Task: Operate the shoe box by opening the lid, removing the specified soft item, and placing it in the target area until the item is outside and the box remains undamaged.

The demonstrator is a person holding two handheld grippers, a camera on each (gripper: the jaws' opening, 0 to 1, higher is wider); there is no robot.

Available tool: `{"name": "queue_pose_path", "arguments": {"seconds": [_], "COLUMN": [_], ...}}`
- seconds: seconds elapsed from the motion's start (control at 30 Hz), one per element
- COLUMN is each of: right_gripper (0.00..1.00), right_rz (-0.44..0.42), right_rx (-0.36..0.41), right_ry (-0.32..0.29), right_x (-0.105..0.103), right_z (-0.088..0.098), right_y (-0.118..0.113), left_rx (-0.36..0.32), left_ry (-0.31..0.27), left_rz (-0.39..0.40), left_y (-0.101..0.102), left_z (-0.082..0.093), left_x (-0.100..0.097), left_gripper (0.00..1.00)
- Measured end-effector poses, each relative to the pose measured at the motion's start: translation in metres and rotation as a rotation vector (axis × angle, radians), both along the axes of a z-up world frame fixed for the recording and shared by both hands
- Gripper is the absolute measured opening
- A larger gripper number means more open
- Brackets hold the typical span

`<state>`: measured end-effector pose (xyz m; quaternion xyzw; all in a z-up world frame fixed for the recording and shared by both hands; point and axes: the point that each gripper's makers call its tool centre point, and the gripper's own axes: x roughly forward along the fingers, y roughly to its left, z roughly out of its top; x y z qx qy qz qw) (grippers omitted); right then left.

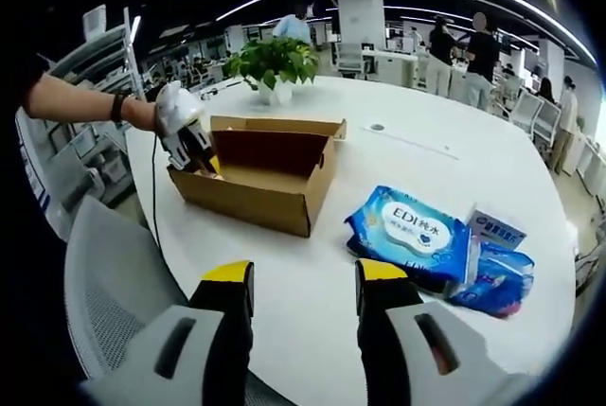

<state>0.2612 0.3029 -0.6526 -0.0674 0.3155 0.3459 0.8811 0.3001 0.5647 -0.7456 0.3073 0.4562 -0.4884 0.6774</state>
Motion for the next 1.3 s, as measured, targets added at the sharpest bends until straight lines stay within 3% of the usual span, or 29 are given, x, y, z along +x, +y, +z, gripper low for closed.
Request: {"name": "queue_pose_path", "arguments": {"seconds": [0.6,1.3], "right_gripper": [0.40,0.39], "right_rz": [0.037,0.115], "right_rx": [-0.005,-0.026], "right_ry": [-0.005,-0.032], "right_x": [-0.001,0.000], "right_z": [0.002,0.009], "right_y": [0.005,0.023], "left_rx": [-0.035,-0.118], "left_ry": [-0.133,-0.250], "left_rz": [-0.049,-0.184], "left_y": [-0.028,-0.088], "left_z": [0.034,0.090], "left_x": [0.009,0.015], "left_gripper": [0.19,0.19]}}
